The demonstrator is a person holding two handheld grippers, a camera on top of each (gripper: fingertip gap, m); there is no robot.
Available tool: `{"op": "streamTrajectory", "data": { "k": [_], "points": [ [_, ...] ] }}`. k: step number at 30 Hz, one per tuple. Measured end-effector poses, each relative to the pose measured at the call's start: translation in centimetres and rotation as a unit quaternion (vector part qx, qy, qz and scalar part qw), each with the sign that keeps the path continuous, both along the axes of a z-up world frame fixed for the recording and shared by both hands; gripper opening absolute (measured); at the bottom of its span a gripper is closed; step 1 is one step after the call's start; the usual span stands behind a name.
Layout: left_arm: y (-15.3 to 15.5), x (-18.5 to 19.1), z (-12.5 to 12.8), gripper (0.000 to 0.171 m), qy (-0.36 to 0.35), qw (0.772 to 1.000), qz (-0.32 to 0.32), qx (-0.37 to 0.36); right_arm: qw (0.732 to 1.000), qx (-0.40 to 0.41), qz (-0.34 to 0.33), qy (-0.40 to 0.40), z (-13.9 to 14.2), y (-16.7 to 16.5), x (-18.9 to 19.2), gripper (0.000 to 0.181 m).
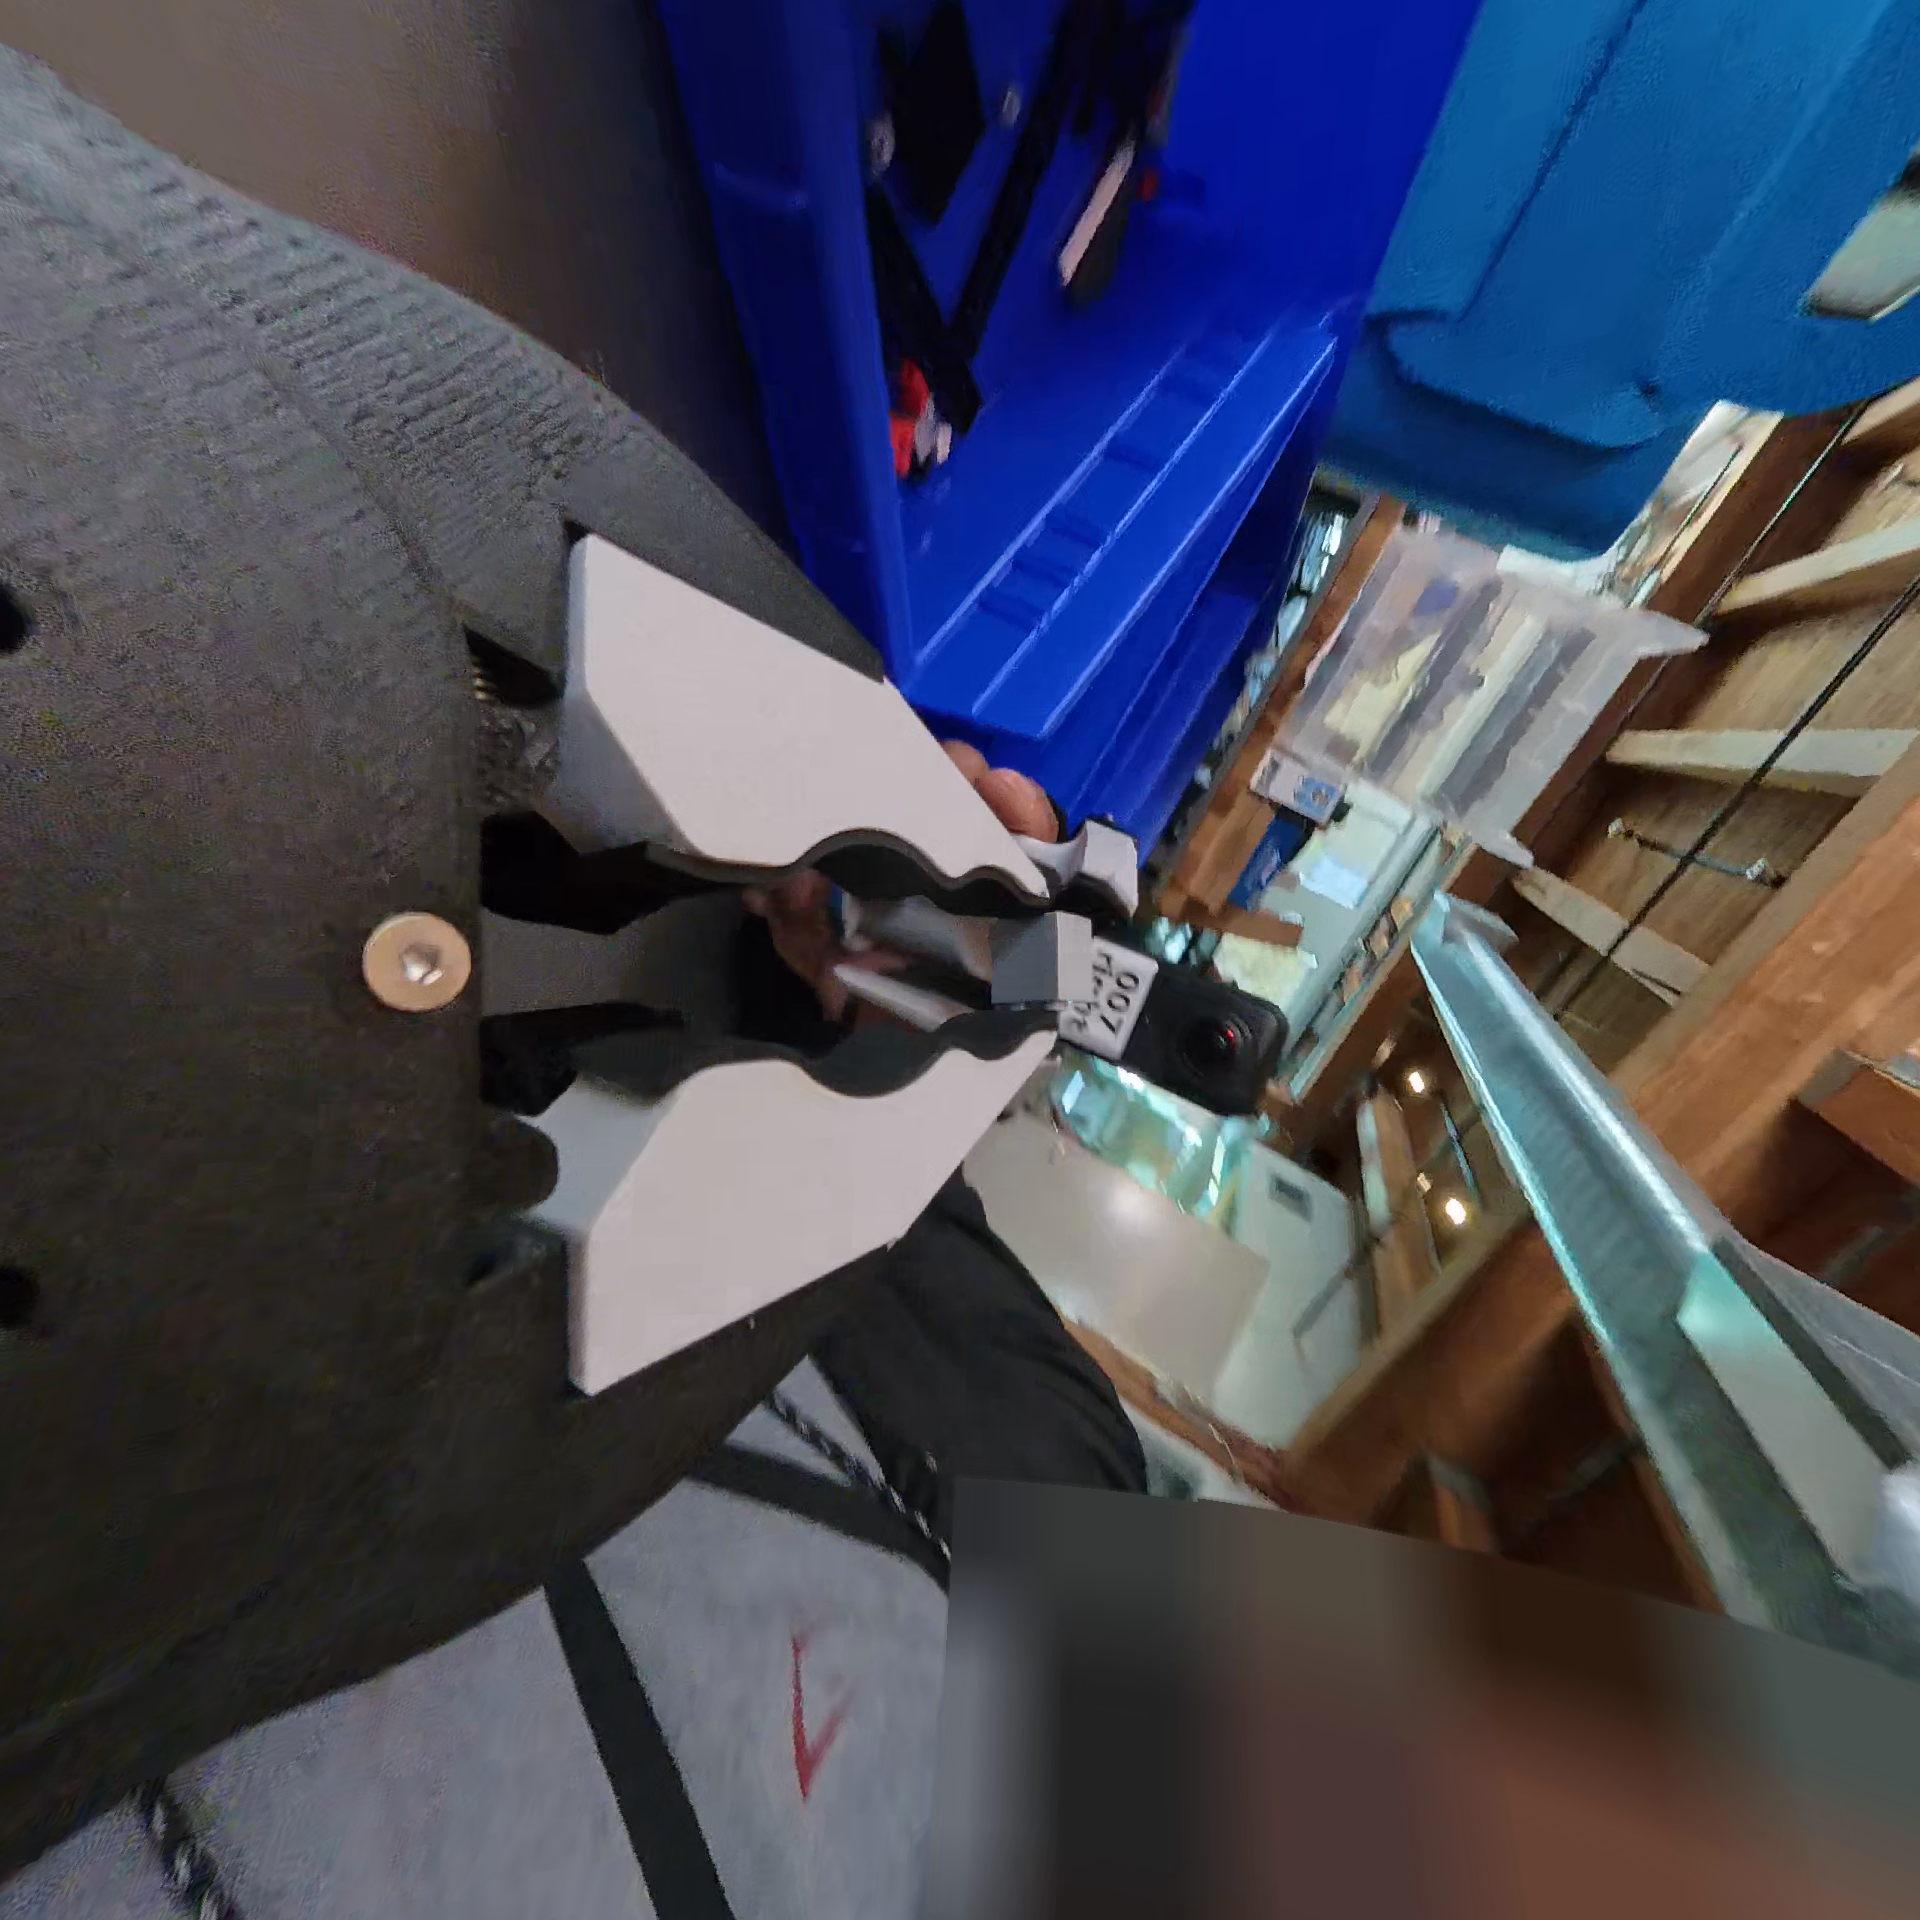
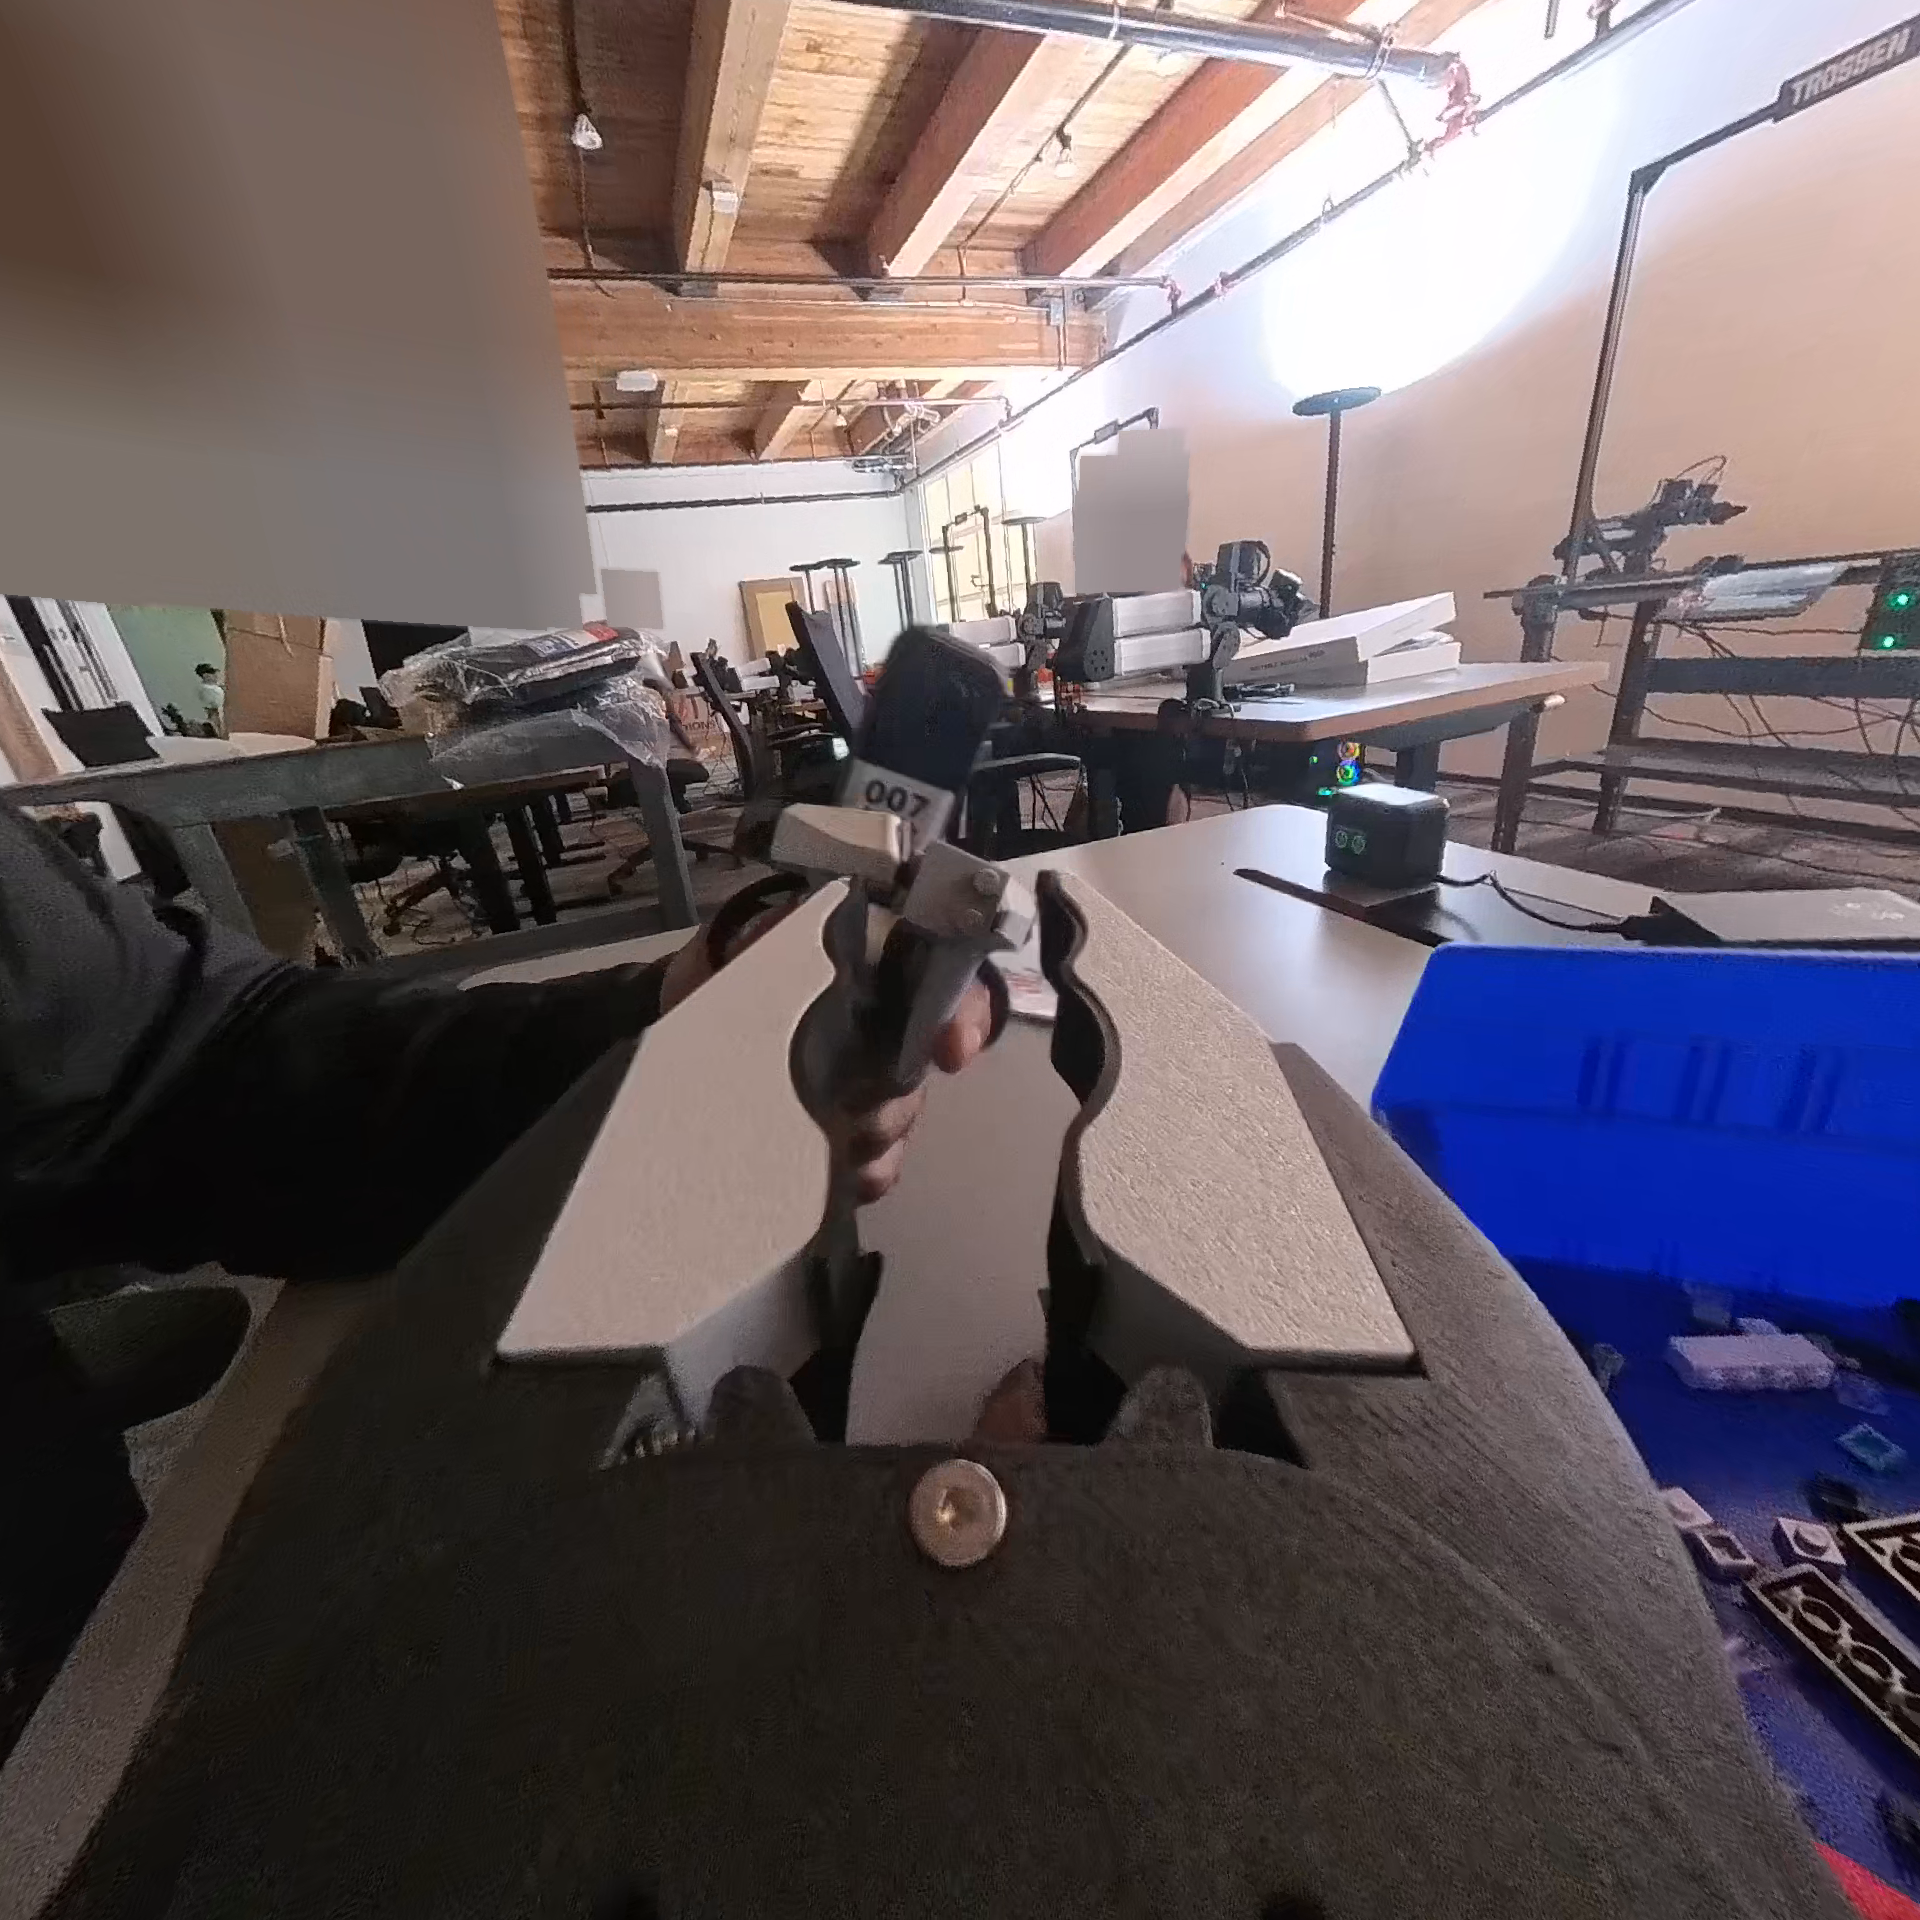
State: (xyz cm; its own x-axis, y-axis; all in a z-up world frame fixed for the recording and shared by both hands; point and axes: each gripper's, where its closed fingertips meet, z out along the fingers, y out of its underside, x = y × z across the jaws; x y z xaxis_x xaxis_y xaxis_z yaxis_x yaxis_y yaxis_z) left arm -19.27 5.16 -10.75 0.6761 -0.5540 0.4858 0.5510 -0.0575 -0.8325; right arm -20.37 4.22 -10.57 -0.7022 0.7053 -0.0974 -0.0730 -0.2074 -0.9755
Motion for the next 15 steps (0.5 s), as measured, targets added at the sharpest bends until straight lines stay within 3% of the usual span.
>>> {"op": "streamTrajectory", "data": {
  "k": [4,9,15],
  "points": [
    [0.2,-1.2,-0.3,0.018,0.135,0.986,0.099,0.003,0.998,-0.023,0.018,-0.048,0.0,0.2,-0.3,0.044],
    [-0.1,-1.9,-0.1,0.018,0.281,0.941,0.185,0.027,0.989,-0.068,0.045,-0.125,-0.5,0.5,-0.6,0.046],
    [-0.3,-1.3,0.3,0.018,0.363,0.904,0.220,0.055,0.980,-0.088,0.071,-0.166,-1.2,0.5,-0.5,0.037]
  ]
}}
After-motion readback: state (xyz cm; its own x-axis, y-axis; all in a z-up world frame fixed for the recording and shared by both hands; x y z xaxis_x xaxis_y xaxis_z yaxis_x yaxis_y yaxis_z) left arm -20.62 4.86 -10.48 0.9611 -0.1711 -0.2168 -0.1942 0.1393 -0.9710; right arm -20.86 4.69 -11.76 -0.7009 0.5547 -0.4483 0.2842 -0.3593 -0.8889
